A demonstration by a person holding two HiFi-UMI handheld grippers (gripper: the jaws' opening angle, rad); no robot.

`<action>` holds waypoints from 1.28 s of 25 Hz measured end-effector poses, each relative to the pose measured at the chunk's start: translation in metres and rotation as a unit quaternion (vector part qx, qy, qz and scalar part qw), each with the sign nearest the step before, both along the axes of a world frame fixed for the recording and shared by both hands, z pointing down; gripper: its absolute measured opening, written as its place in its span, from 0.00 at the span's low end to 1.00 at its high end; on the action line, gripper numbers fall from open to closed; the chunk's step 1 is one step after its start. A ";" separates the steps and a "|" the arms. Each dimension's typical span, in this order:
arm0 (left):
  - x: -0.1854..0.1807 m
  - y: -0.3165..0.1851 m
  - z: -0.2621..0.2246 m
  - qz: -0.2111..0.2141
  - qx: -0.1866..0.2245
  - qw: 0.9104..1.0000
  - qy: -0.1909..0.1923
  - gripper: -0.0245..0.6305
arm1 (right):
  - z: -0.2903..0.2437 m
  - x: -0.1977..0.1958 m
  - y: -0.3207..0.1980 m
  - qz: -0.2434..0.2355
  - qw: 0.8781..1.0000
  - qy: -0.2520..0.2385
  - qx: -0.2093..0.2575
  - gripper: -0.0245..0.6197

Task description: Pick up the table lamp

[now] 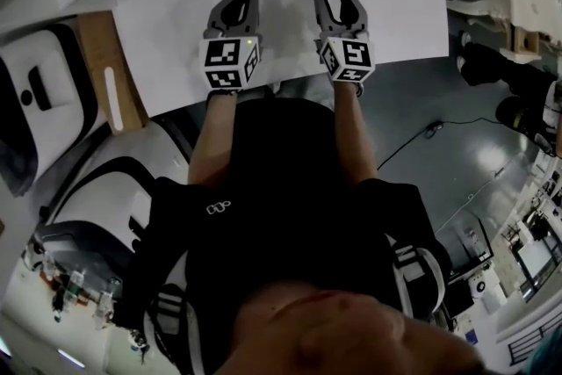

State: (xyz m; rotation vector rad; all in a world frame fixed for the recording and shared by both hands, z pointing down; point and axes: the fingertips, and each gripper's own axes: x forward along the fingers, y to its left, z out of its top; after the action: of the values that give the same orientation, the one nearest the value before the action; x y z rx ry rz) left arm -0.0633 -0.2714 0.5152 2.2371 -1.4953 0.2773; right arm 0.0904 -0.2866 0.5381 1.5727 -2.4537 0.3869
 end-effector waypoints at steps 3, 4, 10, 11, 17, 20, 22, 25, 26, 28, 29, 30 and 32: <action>-0.003 -0.003 0.001 -0.003 -0.002 1.000 -0.003 0.05 | 0.012 -0.001 -0.013 0.001 1.000 -0.007 -0.006 0.31; -0.004 -0.005 0.002 -0.003 -0.004 1.000 -0.006 0.05 | 0.015 -0.002 -0.018 0.001 1.000 -0.008 -0.006 0.30; -0.007 -0.007 0.014 -0.008 -0.023 1.000 -0.013 0.05 | 0.029 0.001 -0.041 -0.005 1.000 -0.001 -0.001 0.30; -0.007 -0.008 0.016 -0.009 -0.026 1.000 -0.014 0.05 | 0.032 0.000 -0.044 -0.010 1.000 0.003 0.000 0.30; -0.005 -0.015 0.023 -0.011 -0.040 0.999 -0.020 0.05 | 0.045 -0.002 -0.058 -0.014 1.000 0.004 -0.007 0.30; -0.007 -0.021 0.023 -0.016 -0.044 0.999 -0.013 0.05 | 0.047 0.000 -0.065 -0.011 1.000 0.001 -0.007 0.30; -0.006 -0.026 0.022 -0.019 -0.043 0.999 -0.011 0.05 | 0.049 -0.001 -0.070 -0.013 1.000 0.001 -0.008 0.30; -0.004 -0.029 0.021 -0.019 -0.041 0.999 -0.008 0.05 | 0.050 0.000 -0.077 -0.011 1.000 0.006 -0.007 0.27; -0.003 -0.029 0.021 -0.019 -0.041 0.999 -0.009 0.05 | 0.050 0.000 -0.078 -0.010 1.000 0.007 -0.007 0.24; -0.004 -0.027 0.022 -0.018 -0.043 0.999 -0.010 0.05 | 0.050 0.000 -0.079 -0.004 1.000 0.003 -0.012 0.24; -0.004 -0.027 0.022 -0.019 -0.043 0.999 -0.011 0.05 | 0.050 0.000 -0.079 0.001 1.000 0.001 -0.015 0.24; -0.004 -0.026 0.022 -0.019 -0.043 0.999 -0.011 0.05 | 0.049 0.000 -0.080 0.007 1.000 0.001 -0.017 0.24; -0.004 -0.024 0.021 -0.020 -0.042 0.999 -0.011 0.05 | 0.048 -0.001 -0.080 0.017 1.000 0.005 -0.022 0.24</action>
State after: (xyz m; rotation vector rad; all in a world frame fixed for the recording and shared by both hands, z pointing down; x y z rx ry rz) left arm -0.0676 -0.2950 0.5358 2.1422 -1.5108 0.3477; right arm 0.0899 -0.3666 0.5864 1.5962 -2.3977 0.4344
